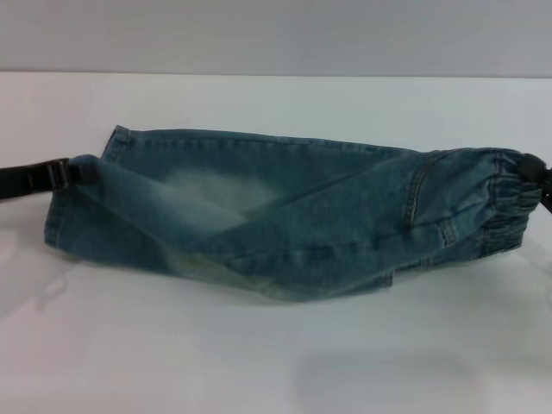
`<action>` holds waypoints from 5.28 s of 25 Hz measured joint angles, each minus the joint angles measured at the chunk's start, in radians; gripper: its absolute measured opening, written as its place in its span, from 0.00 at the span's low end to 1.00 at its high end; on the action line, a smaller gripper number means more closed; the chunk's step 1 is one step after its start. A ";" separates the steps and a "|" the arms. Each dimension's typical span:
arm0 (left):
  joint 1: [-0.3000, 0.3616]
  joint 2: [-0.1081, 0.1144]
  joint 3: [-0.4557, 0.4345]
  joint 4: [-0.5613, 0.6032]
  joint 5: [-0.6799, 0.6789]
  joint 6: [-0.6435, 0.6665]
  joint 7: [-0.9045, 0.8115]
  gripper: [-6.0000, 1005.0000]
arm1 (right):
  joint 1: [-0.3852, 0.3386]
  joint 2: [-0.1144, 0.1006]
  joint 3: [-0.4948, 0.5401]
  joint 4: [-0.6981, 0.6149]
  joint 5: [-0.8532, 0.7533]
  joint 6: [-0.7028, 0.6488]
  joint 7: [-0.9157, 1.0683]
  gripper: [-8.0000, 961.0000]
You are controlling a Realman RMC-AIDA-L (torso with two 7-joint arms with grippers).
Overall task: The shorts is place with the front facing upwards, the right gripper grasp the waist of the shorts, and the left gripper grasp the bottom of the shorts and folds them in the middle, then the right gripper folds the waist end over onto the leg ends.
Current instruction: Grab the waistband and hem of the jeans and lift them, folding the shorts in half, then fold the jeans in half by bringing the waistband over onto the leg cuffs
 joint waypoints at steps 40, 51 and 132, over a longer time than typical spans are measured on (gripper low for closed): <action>-0.007 -0.001 -0.018 0.018 -0.047 0.094 0.025 0.09 | -0.015 0.002 0.039 -0.142 0.079 0.005 -0.073 0.02; -0.053 -0.001 -0.016 0.072 -0.077 0.107 0.054 0.09 | 0.012 0.002 0.046 -0.183 0.124 0.000 -0.076 0.02; -0.348 0.002 -0.136 0.623 -0.296 0.143 0.374 0.78 | -0.053 -0.004 0.075 -0.243 0.254 -0.438 -0.076 0.64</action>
